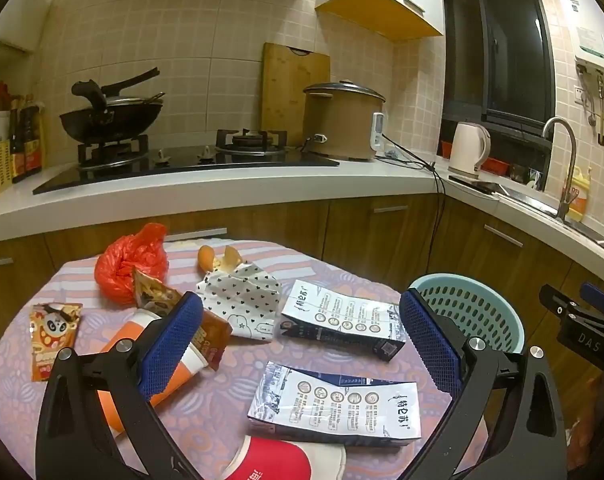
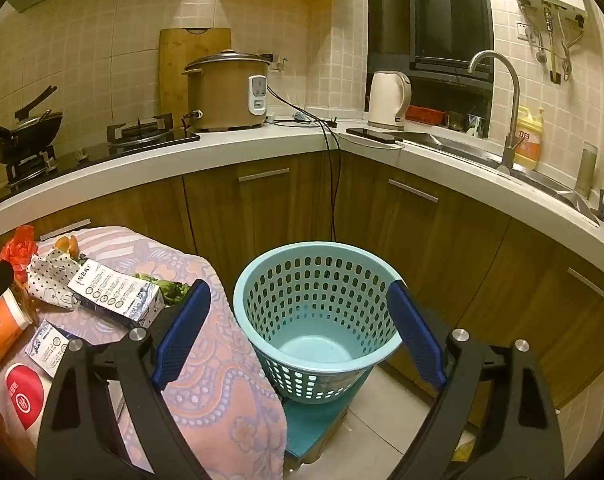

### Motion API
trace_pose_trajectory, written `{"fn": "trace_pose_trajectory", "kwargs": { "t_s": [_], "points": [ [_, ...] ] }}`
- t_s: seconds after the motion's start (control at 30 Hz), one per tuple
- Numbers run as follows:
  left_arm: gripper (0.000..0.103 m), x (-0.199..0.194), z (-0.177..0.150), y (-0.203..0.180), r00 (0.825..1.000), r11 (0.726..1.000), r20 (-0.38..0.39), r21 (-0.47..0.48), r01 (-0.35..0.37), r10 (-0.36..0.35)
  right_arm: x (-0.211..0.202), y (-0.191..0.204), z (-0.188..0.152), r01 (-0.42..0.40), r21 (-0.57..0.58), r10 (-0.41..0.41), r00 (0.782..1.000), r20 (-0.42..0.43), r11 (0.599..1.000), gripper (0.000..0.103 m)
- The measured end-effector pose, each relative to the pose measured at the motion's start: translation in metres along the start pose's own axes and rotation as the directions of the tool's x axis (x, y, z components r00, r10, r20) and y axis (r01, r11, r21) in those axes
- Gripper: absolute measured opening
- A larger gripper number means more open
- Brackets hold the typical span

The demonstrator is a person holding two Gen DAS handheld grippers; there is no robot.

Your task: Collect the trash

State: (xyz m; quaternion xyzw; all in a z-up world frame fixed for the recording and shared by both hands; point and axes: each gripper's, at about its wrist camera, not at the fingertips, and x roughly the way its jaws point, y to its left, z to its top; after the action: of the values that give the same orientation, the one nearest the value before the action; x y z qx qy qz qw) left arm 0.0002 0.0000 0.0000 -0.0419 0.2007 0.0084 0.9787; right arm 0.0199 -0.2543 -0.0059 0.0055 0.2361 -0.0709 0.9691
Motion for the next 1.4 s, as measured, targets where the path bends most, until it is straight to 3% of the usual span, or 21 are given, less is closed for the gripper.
{"fn": "trace_pose_trajectory", "kwargs": {
  "t_s": [0.77,1.13,1.33,1.4],
  "points": [
    [0.095,0.000,0.000,0.000,1.000,1.000,0.002,0.002,-0.005,0.005,0.003,0.000,-0.004,-0.008,0.005,0.008,1.000,-0.014,1.000,0.082],
    [0.095,-0.008,0.003,0.004,1.000,0.999,0.009,-0.016,-0.030,0.030,-0.002,0.008,-0.008,-0.069,-0.002,0.069,0.997,-0.027,0.998,0.078],
    [0.095,-0.035,0.003,0.029,0.998,0.997,0.012,-0.043,-0.067,0.068,-0.004,0.027,-0.013,-0.148,-0.033,0.146,0.988,-0.045,0.988,0.065],
    [0.095,-0.048,-0.001,0.044,0.996,0.994,0.020,-0.062,-0.090,0.091,-0.004,0.035,-0.016,-0.190,-0.047,0.187,0.980,-0.061,0.981,0.056]
  ]
}}
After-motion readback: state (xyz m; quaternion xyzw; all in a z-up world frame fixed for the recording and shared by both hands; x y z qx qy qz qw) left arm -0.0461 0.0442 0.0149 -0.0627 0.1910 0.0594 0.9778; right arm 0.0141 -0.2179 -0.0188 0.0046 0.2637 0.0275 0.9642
